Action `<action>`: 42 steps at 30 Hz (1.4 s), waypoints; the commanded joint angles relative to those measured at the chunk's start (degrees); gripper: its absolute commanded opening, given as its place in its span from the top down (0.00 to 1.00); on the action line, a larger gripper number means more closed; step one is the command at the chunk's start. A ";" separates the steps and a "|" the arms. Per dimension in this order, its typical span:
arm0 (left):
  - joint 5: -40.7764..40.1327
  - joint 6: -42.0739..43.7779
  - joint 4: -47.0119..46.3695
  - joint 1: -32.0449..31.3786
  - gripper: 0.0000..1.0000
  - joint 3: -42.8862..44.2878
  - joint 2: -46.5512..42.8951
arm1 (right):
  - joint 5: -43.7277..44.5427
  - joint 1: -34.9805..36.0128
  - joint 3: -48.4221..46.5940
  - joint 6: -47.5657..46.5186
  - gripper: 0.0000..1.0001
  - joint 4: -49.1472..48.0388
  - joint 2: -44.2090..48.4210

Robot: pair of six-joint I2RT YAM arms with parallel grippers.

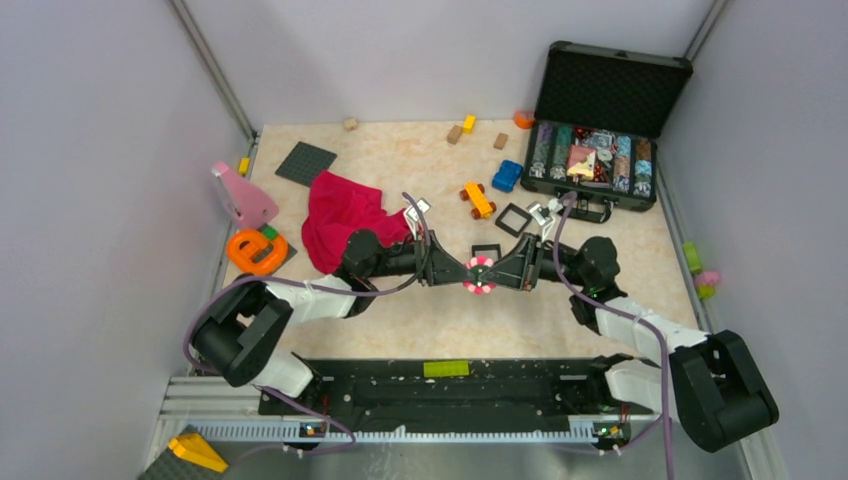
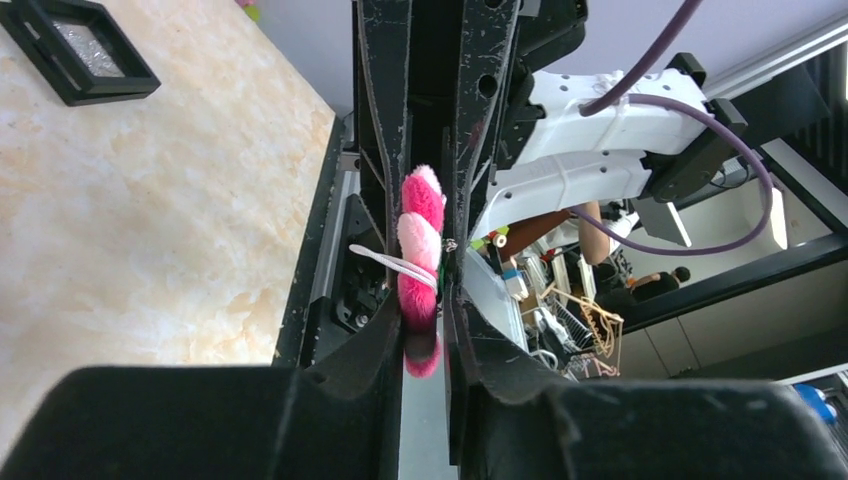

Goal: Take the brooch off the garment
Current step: Close the brooch.

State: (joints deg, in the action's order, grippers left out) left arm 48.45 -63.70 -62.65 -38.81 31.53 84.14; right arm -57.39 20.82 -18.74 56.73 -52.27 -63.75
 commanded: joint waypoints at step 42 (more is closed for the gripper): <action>0.34 2.60 2.31 2.78 1.00 -2.09 -6.56 | 5.27 -2.13 0.02 -7.69 0.79 9.46 2.84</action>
State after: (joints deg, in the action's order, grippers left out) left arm 45.43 -60.66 -55.94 -37.80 29.85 80.40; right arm -55.61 20.86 -18.76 52.56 -45.56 -61.25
